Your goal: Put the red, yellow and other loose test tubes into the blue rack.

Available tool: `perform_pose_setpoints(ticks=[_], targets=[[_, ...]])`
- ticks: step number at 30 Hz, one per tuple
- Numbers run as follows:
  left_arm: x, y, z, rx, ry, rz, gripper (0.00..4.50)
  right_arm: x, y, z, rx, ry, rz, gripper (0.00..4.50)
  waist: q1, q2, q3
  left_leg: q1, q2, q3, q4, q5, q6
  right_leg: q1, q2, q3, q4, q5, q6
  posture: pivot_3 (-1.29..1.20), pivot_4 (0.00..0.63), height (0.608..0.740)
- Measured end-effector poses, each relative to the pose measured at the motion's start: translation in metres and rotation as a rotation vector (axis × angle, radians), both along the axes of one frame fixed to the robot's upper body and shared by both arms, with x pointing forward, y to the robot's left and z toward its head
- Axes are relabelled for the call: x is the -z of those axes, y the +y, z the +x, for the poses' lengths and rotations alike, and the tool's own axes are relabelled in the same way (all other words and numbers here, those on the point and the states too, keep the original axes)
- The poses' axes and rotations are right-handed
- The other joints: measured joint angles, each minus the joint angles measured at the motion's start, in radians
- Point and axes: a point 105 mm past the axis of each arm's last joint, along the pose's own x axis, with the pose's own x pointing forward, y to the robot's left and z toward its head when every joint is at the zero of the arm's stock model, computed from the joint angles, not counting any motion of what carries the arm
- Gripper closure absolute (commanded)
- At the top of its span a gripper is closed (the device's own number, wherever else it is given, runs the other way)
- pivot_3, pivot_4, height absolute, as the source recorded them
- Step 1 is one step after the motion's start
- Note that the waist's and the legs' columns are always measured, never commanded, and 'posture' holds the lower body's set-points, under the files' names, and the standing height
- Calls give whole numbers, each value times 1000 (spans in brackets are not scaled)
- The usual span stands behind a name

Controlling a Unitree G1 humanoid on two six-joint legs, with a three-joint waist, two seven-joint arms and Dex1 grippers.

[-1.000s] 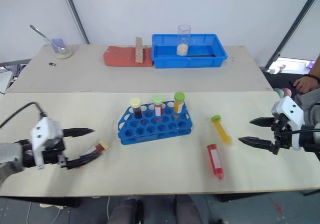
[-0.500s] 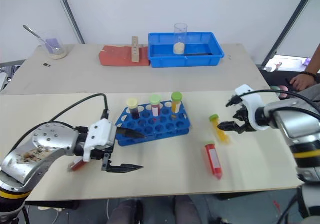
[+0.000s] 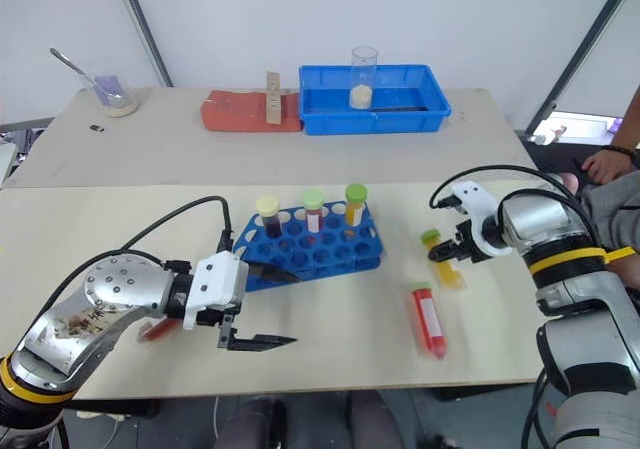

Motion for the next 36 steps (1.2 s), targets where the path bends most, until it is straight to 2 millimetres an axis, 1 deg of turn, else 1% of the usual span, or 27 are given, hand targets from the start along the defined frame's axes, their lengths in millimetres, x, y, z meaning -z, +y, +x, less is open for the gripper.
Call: perform_pose_setpoints(ticks=[3, 5, 6, 9, 11, 12, 15, 17, 19, 21, 23, 25, 26, 27, 31, 33, 36], targets=[[0, 0, 0, 1, -10, -4, 0, 1, 5, 1, -13, 2, 3, 2546, -2, 0, 0, 0, 0, 0, 1, 0, 0, 0, 0, 0, 0, 0, 1, 0, 150, 740], [2, 0, 1, -3, -11, -4, 0, 2, 6, 1, -15, 3, 4, 3313, -2, 0, 0, 0, 0, 0, 2, 0, 0, 0, 0, 0, 1, 0, 1, 0, 150, 740], [2, 1, 1, -5, -11, -4, 0, 2, 7, 1, -15, 4, 5, 3489, -1, 0, 0, 0, 0, 0, 2, 0, 0, 0, 0, 0, 1, 0, 2, 0, 150, 740], [2, 0, 2, -2, -17, -17, 0, 1, 8, 1, -12, 4, 11, 3524, -1, 0, 0, 0, 0, 0, 2, 0, 0, 0, 0, 0, 1, 0, 2, 0, 150, 740], [3, 2, 5, -17, -8, -23, 0, -3, 10, 0, -26, -9, 28, 3525, -1, 0, 0, -1, 0, 0, 2, 0, 0, 0, 0, 0, 1, 0, 2, 0, 150, 740], [3, 3, 7, -25, -3, -28, 0, -8, 9, -2, -38, -27, 35, 3525, 0, 0, 0, -1, 0, 0, 2, 0, 0, -1, 0, 0, 1, 0, 2, 0, 150, 740], [-4, 9, 15, -71, -9, -65, 0, -31, 5, -17, -105, -117, 89, 3525, 10, 1, 0, -2, 0, -2, 2, 0, 0, -1, 0, -1, 0, 0, 2, 0, 150, 740], [-11, 10, 18, -84, -19, -99, 0, -50, 16, -32, -179, -187, 166, 3525, 16, 1, 0, -3, 0, -2, 2, 0, 1, -1, 0, -2, -1, 0, 2, 0, 150, 740], [-18, 9, 19, -80, -11, -135, 0, -60, 30, -48, -266, -267, 228, 3525, 20, 0, 0, -2, 1, -2, 2, 0, 1, 0, 0, -2, -1, -2, 4, 0, 150, 740], [-22, 11, 23, -92, 1, -152, 0, -63, 49, -61, -378, -405, 276, 3525, 22, 0, 0, -1, 1, -3, 2, 0, 1, 1, 1, -2, 0, -2, 5, 0, 150, 740], [-23, 16, 28, -118, 9, -151, 0, -66, 73, -76, -503, -589, 326, 3525, 24, 0, 0, -1, 1, -3, 3, 0, 0, 0, 1, -2, 1, -2, 5, 0, 150, 740], [-24, 20, 33, -140, 9, -149, 0, -67, 93, -84, -551, -705, 367, 3525, 20, 1, 0, -1, 1, -3, 6, 0, 0, 0, 1, -2, 3, -2, 5, 0, 150, 740], [-25, 23, 35, -160, 10, -144, 0, -70, 100, -84, -542, -771, 392, 3525, 16, 1, 0, -1, 2, -3, 9, 0, 0, 0, 2, -2, 4, -1, 5, 0, 150, 740], [-25, 25, 36, -170, 10, -142, 0, -73, 103, -83, -531, -810, 402, 3525, 13, 1, 0, -2, 2, -3, 9, 0, 0, 1, 2, -2, 3, -1, 4, 0, 150, 740], [-32, 31, 40, -216, -12, -163, 0, -83, 107, -67, -420, -1022, 407, 3526, 12, 0, 0, -1, 2, -2, 10, 0, 0, 2, 2, -2, 2, -2, 0, 0, 150, 740], [-35, 31, 38, -217, -4, -201, 0, -78, 110, -58, -373, -1075, 402, 3526, 11, 0, 0, -2, 2, -2, 9, 0, 0, 1, 2, -2, 2, -1, 2, 0, 150, 740], [-33, 31, 28, -209, 37, -247, 0, -63, 113, -52, -337, -1075, 403, 3526, 12, 0, 0, -3, 2, -2, 8, 0, 0, 0, 2, -2, 2, 0, 2, 0, 150, 740]])
